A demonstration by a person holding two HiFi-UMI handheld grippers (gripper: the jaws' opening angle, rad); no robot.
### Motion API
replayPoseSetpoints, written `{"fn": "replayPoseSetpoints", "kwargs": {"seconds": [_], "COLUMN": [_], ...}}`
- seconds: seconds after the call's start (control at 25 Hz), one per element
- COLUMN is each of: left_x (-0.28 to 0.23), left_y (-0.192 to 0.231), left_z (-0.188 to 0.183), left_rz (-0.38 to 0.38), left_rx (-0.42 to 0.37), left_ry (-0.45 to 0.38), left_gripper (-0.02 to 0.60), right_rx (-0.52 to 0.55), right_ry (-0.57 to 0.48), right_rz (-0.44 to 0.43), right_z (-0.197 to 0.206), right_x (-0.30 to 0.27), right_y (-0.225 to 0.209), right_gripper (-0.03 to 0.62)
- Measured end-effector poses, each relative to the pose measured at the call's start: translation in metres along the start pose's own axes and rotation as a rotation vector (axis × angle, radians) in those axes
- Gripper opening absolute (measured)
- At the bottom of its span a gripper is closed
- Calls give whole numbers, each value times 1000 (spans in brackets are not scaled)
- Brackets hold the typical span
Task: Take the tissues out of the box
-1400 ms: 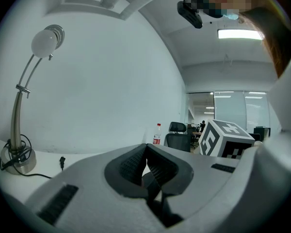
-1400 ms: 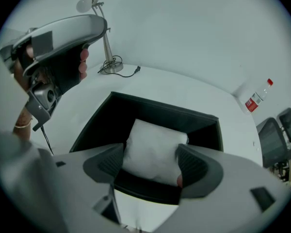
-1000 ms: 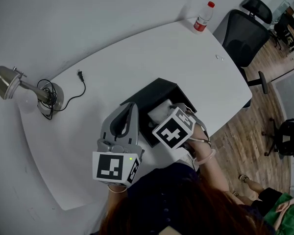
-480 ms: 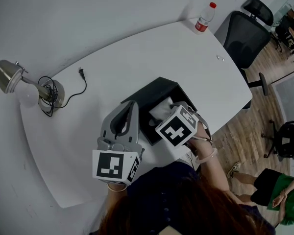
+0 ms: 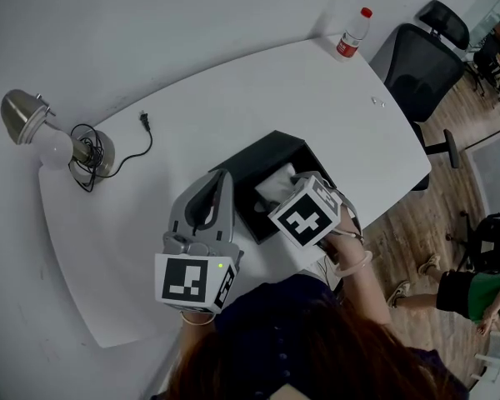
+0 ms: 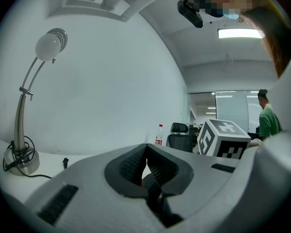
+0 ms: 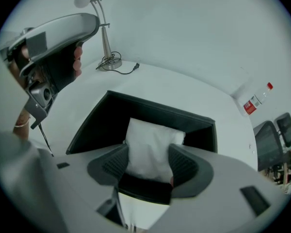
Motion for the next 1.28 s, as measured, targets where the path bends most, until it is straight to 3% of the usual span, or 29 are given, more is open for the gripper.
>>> {"fn": "replayPoseSetpoints", "kwargs": {"seconds": [0.6, 1.28], "left_x": [13, 39], "left_y": [-15, -32], "left_z": [-1, 4], "left_rz": [-9, -39], "left_rx": [-16, -33], "left_ry": [-9, -15], "left_gripper": [25, 25], "right_rx": [-18, -38], "right_ry": [-81, -286], "right_rz": [21, 173], "right_z": [0, -4], "right_x": [20, 45], "right_y": [-3, -4], "right_gripper": [275, 276]}}
Point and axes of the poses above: the fingertips, and each gripper's own axes: x backward along the fingers, y to its left, z out of its underside, the point moved 1 cm from there along x, backward along the fingers, and after that the axes turned 14 degrees about x, right-handed, at the moved point
